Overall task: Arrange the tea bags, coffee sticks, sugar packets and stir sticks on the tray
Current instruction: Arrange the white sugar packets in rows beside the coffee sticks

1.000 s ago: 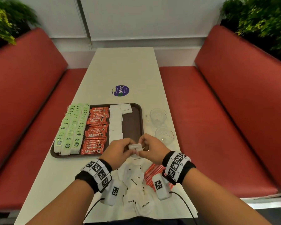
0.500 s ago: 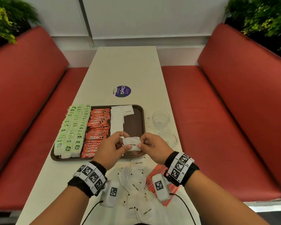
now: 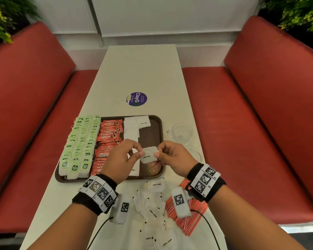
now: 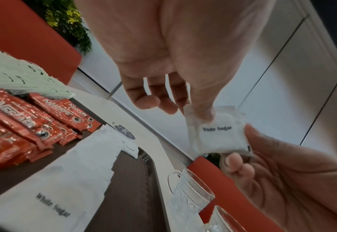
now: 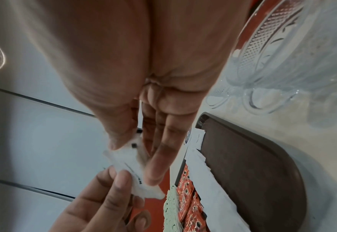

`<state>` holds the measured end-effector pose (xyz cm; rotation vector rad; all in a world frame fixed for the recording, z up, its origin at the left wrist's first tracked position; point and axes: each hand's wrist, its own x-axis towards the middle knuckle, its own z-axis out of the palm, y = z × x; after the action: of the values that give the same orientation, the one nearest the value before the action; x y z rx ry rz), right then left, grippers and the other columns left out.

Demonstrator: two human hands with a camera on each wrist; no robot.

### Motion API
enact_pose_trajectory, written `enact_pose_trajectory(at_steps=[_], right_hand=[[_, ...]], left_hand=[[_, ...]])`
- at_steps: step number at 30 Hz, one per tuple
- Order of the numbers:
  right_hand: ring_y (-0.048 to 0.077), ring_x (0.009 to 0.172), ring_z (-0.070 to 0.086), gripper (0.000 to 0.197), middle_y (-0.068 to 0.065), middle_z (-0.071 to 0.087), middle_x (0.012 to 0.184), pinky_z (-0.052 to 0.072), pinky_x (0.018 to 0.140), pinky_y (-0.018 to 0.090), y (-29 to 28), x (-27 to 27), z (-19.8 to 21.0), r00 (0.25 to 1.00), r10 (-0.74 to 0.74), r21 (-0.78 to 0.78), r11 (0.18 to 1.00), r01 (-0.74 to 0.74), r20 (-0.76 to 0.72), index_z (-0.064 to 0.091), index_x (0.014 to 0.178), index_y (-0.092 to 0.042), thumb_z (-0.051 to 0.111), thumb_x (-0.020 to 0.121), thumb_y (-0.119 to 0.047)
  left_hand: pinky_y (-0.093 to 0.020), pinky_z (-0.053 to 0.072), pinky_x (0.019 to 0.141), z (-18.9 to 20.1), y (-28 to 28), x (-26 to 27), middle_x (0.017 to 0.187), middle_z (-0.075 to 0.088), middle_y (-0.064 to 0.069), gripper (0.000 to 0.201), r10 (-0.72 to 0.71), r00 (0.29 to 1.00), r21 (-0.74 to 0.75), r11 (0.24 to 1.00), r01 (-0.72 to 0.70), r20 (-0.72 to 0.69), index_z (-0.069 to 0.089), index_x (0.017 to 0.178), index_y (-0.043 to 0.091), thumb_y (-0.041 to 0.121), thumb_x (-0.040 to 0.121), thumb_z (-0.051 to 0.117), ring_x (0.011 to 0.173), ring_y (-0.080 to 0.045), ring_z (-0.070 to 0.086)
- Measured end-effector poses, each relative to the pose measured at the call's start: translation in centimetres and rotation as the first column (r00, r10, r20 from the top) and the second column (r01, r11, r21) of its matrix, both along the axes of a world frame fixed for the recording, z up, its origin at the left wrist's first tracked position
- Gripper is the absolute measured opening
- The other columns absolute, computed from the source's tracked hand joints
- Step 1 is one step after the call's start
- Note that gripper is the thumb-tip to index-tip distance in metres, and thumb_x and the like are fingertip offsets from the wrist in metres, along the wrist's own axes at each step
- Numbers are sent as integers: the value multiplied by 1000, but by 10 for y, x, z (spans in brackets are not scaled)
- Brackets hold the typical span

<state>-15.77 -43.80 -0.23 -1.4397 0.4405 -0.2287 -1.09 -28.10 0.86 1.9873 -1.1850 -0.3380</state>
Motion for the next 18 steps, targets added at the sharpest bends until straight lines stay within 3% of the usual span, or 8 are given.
enact_pose_trajectory(at_steps=[2,5,7,9,12,15,18], right_hand=[[34,76,71,12,24,68,85,61,71,40,-5,3,0,999,-34,-15,999,34,-5,53,88,-5,61,96,-5],[32,76,72,13,34,66,92,58,79,54,-13,7,0,995,-96,-63,994,93,-39,51,87,-7,59,98,-6],[35,78,72,14,30,65,88,56,82,59,-18,9,-1,989,-141,-85,987,137,-52,51,87,-7,59,98,-7],[36,80,73,12,28,65,92,56,83,60,-23,12,0,983,-174,-81,982,169,-62,50,89,-5,59,98,-7],[38,82,73,12,31,67,101,57,84,59,-27,16,2,978,-193,-78,979,187,-80,51,90,-5,59,98,-10],[36,81,74,13,31,67,101,57,84,59,-30,20,3,976,-200,-82,978,193,-88,52,88,-7,60,98,-11],[35,79,74,14,31,66,100,57,83,59,-34,24,2,973,-210,-89,975,202,-91,52,87,-8,61,97,-12]], left_hand=[[-14,32,58,0,-3,10,73,52,21,9,42,999,15,999,-42,-6,63,87,25,18,91,69,64,-1,48],[-22,38,56,2,-14,30,67,55,14,11,97,994,72,993,-93,-52,63,84,27,21,93,67,58,-4,46],[-22,39,57,2,-28,47,71,60,12,12,126,991,104,987,-120,-48,63,84,28,22,94,66,62,-7,51],[-21,42,58,0,-49,66,76,63,11,8,154,988,146,978,-149,-21,64,88,25,21,94,66,66,-8,55],[-30,52,69,-13,-87,100,82,67,6,4,156,987,244,956,-162,43,66,91,22,19,94,65,76,-15,63],[-27,44,77,-31,-126,128,91,67,5,5,99,989,351,927,-131,107,69,95,22,19,93,67,89,-18,62],[-26,41,77,-47,-156,146,90,64,6,5,19,988,433,898,-84,152,70,95,22,20,92,68,90,-16,60]])
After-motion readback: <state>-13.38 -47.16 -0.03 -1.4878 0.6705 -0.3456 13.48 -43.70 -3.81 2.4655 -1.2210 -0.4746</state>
